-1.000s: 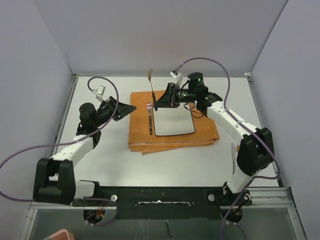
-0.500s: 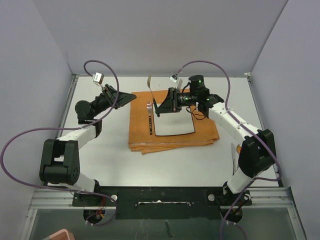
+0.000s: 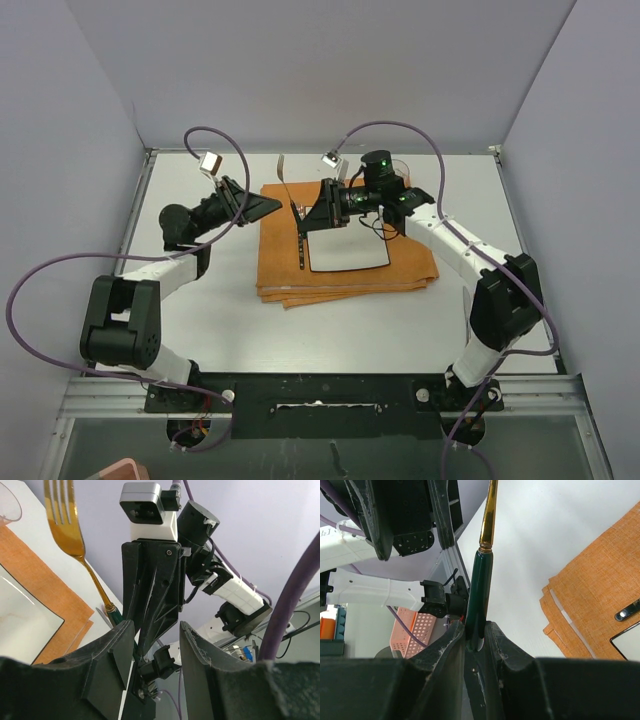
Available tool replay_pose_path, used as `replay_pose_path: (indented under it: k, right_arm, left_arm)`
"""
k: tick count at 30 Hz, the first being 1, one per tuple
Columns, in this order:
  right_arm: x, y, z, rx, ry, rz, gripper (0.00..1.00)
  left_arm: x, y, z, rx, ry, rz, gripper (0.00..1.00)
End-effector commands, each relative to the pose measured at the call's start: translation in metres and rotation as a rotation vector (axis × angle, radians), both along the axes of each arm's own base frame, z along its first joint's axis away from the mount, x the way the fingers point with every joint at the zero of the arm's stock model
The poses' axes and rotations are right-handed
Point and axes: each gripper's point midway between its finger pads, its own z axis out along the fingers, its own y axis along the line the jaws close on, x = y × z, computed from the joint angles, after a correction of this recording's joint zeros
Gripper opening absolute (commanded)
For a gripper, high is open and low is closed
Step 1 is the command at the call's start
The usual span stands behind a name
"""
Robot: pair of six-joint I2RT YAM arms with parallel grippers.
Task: Set the dinner table for one person
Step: Place the fork on the napkin.
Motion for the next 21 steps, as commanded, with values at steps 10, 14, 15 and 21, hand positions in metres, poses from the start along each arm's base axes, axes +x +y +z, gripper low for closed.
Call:
replay_pose_path:
  k: [10, 14, 15, 21]
  right_arm:
    - [-0.005, 0.012, 0.048, 0.083, -0.11, 0.058, 0.0]
    - [-0.005, 0.013, 0.05, 0.085, -0.11, 0.059, 0.0]
    - [-0.005, 0.013, 0.051, 0.085, -0.11, 0.058, 0.0]
    - [-0.009, 0.017, 0.05, 0.085, -0.108, 0.066, 0.0]
  left_arm:
    - [-0.005, -0.01, -0.017, 0.05, -0.097, -0.046, 0.4]
    - [-0.001, -0.011, -0.017, 0.047, -0.098, -0.042, 0.4]
    - [0.001, -0.011, -0.018, 0.046, -0.095, -0.04, 0.4]
    - [0.007, -0.011, -0.016, 0.029, -0.096, -0.034, 0.4]
